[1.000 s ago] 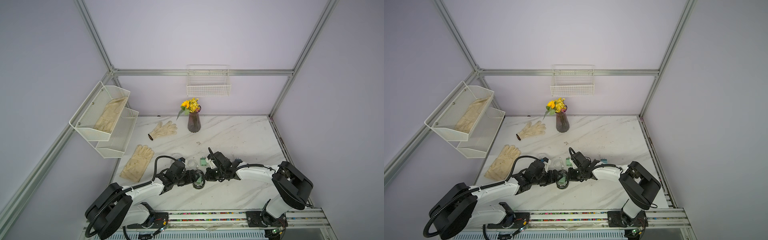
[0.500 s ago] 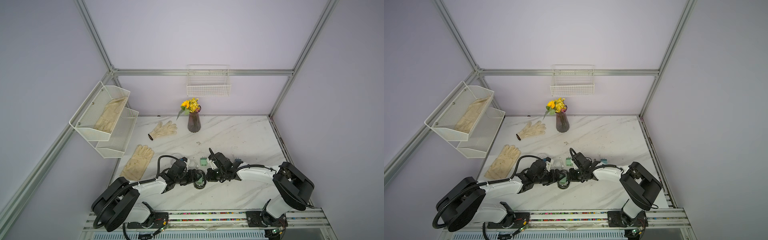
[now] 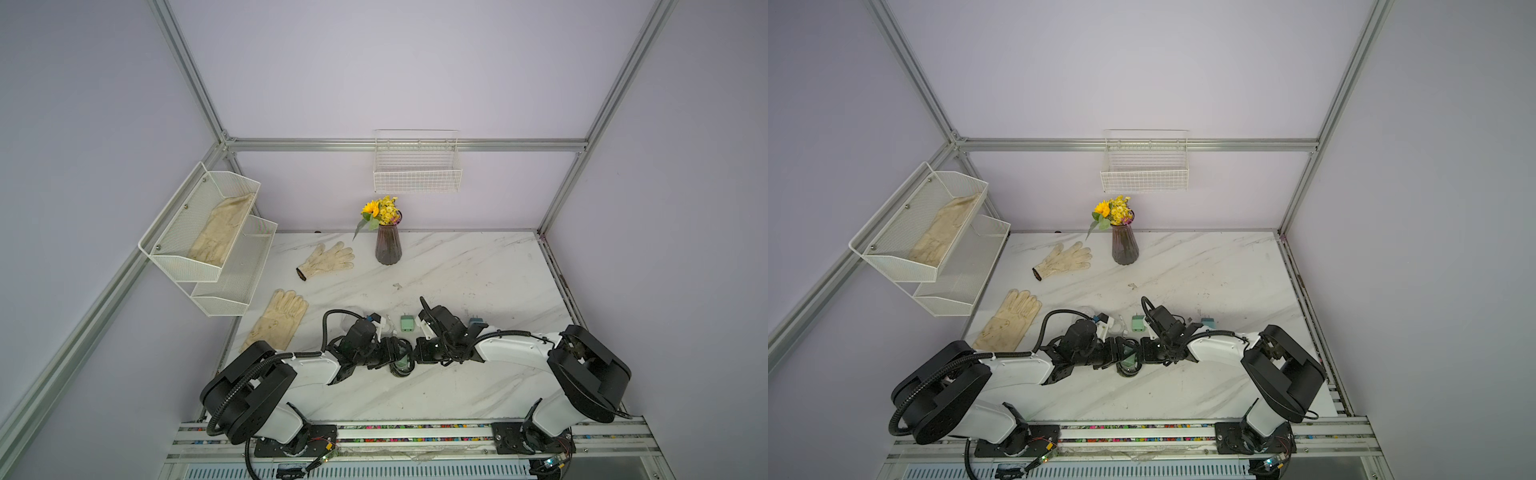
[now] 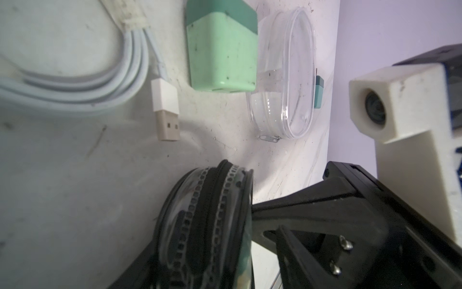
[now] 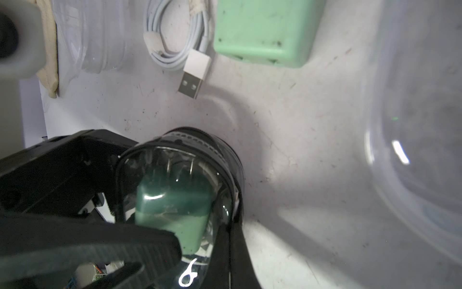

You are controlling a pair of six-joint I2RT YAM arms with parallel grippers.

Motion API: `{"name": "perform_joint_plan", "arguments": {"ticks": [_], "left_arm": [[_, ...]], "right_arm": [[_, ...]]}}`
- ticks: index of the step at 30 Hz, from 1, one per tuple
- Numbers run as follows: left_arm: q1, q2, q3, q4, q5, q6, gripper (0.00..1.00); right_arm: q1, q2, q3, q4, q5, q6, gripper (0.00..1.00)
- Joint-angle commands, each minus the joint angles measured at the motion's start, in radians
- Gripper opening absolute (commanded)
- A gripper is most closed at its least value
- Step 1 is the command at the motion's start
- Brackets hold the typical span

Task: Pack away charging kits
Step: Pick up the storage bag at the center of the board.

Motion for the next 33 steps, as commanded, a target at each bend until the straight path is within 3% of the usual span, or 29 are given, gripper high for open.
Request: {"name": "perform_joint_plan", "arguments": {"ticks": [1,6,21,25,33], "left_arm": [[-0.015,0.044,-0.026,-0.047,0.024,-0.027,0.62],[-0.015,0.061,-0.034,-0.036,0.024,-0.041,0.56],[-0.007,0.023,-0.045,-0.026,-0.004,-0.057,0.23],[0.003,-0.030,-0.006,-0.042,-0.032,-0.089,0.23],[-0.003,-0.119,0.230,-0.260,-0.230,-0.241,0.24]], "right_arm": [[-0.004,-0.009,-0.007,-0.041,0.042,-0.012,0.00],[-0.004,-0.020,0.004,-0.049,0.044,-0.015,0.00],[-0.004,-0.063,0.072,-0.107,0.061,-0.037,0.00],[-0.003,-0.139,0.132,-0.162,0.095,-0.062,0.15],[0.082,-0.315,0.188,-0.145,0.156,-0.014,0.22]]}}
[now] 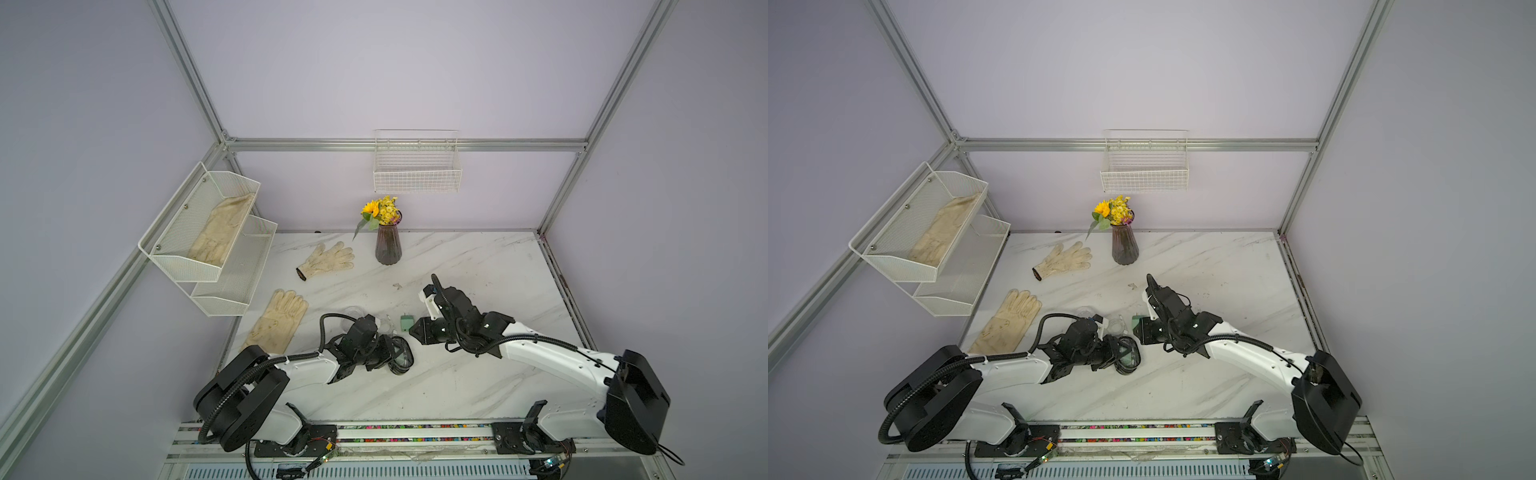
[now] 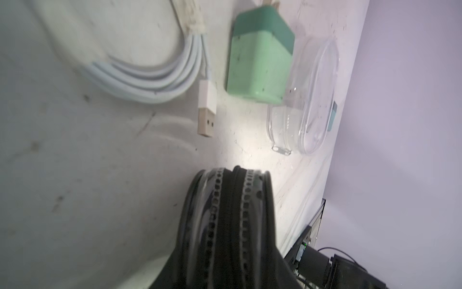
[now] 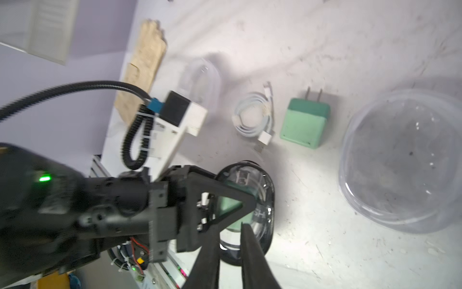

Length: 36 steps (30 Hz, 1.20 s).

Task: Pack away charging kits
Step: Pick up the storage bag at the center of the board, then zip the zipper on the storage bag.

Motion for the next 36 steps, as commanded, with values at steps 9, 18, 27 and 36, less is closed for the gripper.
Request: {"name": "perform_joint_plan", "arguments": {"ticks": [9,18,27,36], "left_arm": [[-0.034,-0.065,0.307,-0.227,-0.329,-0.239,0.23],[-0.041,-0.076,0.332,-0.242,-0.336,-0.294,0.23],[-0.040,-0.092,0.337,-0.260,-0.342,-0.311,0.23],[-0.041,-0.080,0.346,-0.248,-0.326,-0.305,0.23]], "right_arm": [[0.152,-0.025,0.053,0.052,0.173,0.078,0.23],[0.152,0.016,0.061,0.044,0.221,0.063,0.27],[0.153,0.025,0.002,0.078,0.203,0.088,0.33],[0.152,0.014,-0.025,0.056,0.236,0.061,0.33]]}}
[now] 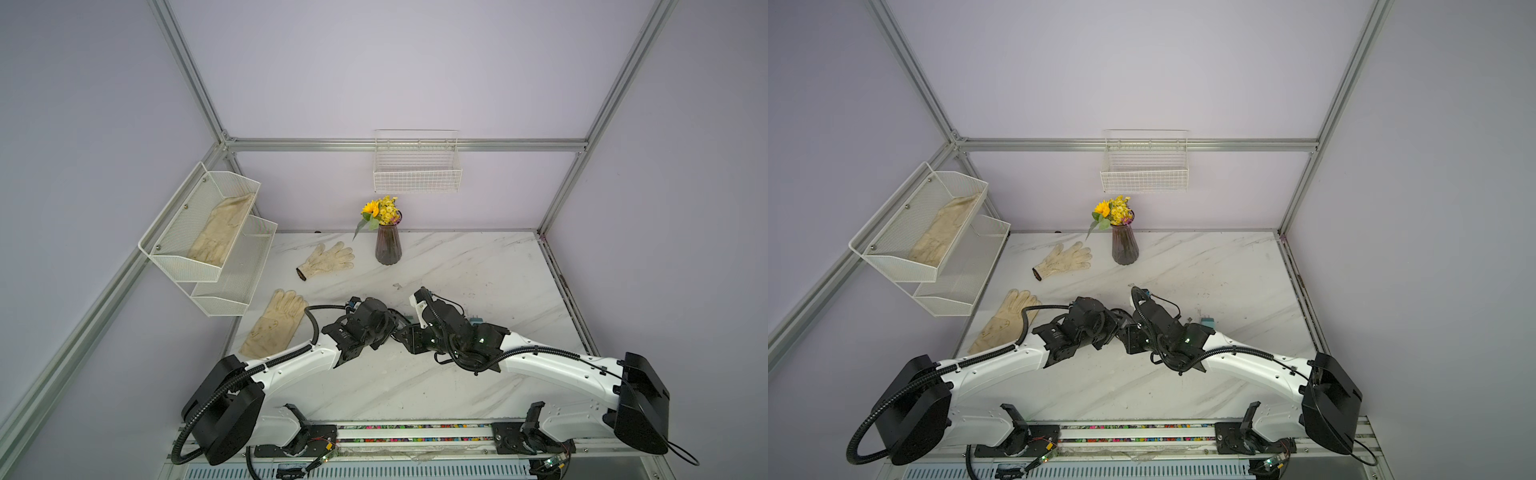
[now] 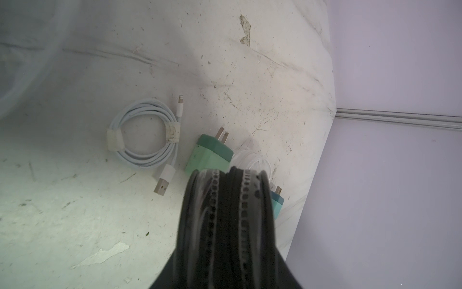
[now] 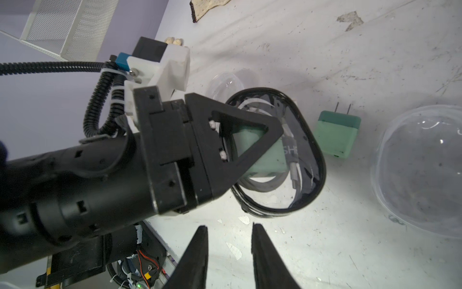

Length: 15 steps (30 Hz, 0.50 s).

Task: Pack away charging kits
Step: Zip the zipper on the storage bag.

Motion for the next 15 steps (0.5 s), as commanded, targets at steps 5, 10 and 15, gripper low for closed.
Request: {"name": "perform_joint_plan", "arguments": {"ticks": [5,10,15], "left_arm": [[-0.005,-0.006,0.137,0.031,0.005,-0.014,0.23],[-0.006,0.002,0.144,0.030,0.013,-0.016,0.23],[-0.006,-0.002,0.143,0.033,0.009,-0.016,0.23]], "right_arm": [[0.004,0.030,-0.025,0.061,0.005,-0.001,0.30],[0.004,0.052,-0.027,0.119,0.001,0.015,0.27],[0.005,0.090,0.001,0.107,0.013,0.021,0.26]]}}
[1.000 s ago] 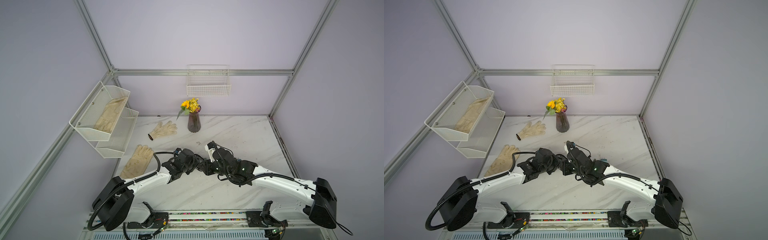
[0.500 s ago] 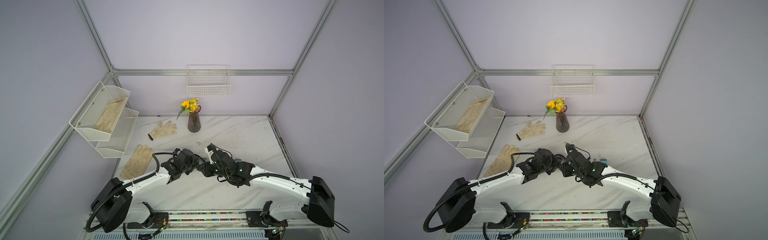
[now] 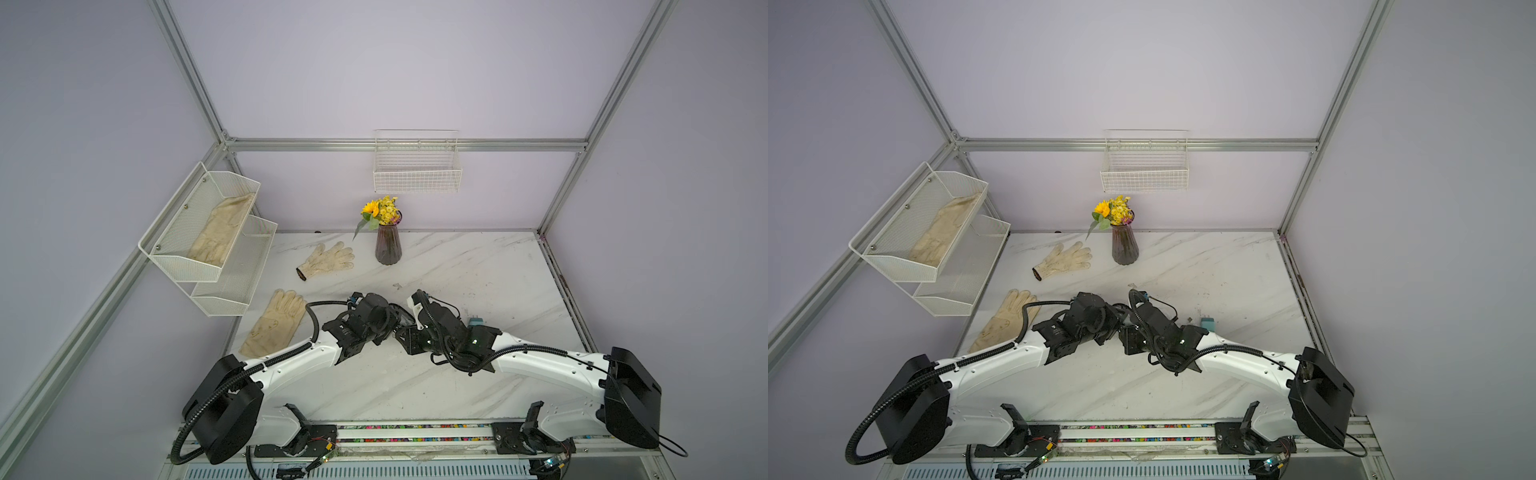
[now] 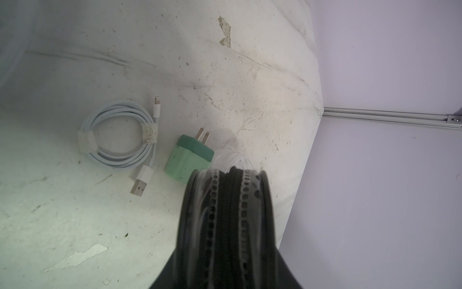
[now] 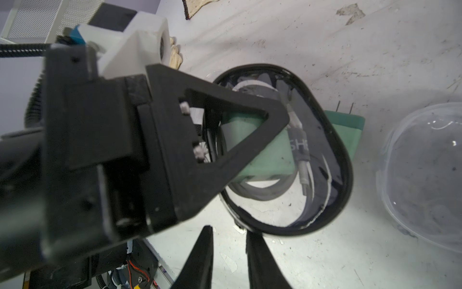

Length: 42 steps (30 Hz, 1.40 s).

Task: Pack away charging kits
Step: Zip the zipper on the storage bag.

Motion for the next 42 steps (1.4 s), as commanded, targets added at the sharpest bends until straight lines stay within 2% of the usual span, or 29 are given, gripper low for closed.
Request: {"name": "perform_joint_plan", "arguments": {"ticks": [1,14,19,27,42], "left_arm": [[-0.006,-0.008,0.098,0.034,0.008,-0.014,0.23],[-0.009,0.003,0.089,0.060,0.030,-0.007,0.23],[-0.014,0.010,0.091,0.076,0.035,0.000,0.23],[-0.016,0.000,0.085,0.088,0.032,0.010,0.23],[-0.001,-0.062,0.033,0.086,0.012,0.055,0.21]], "right_arm": [[0.004,0.024,0.022,0.029,0.014,0.011,0.26],[0.004,0.045,0.052,0.063,0.069,0.011,0.26],[0.004,0.066,0.070,0.068,0.087,0.019,0.19],[0.004,0.035,0.058,0.028,0.120,0.042,0.00],[-0.010,-0.055,-0.046,-0.054,0.071,-0.001,0.00]]}}
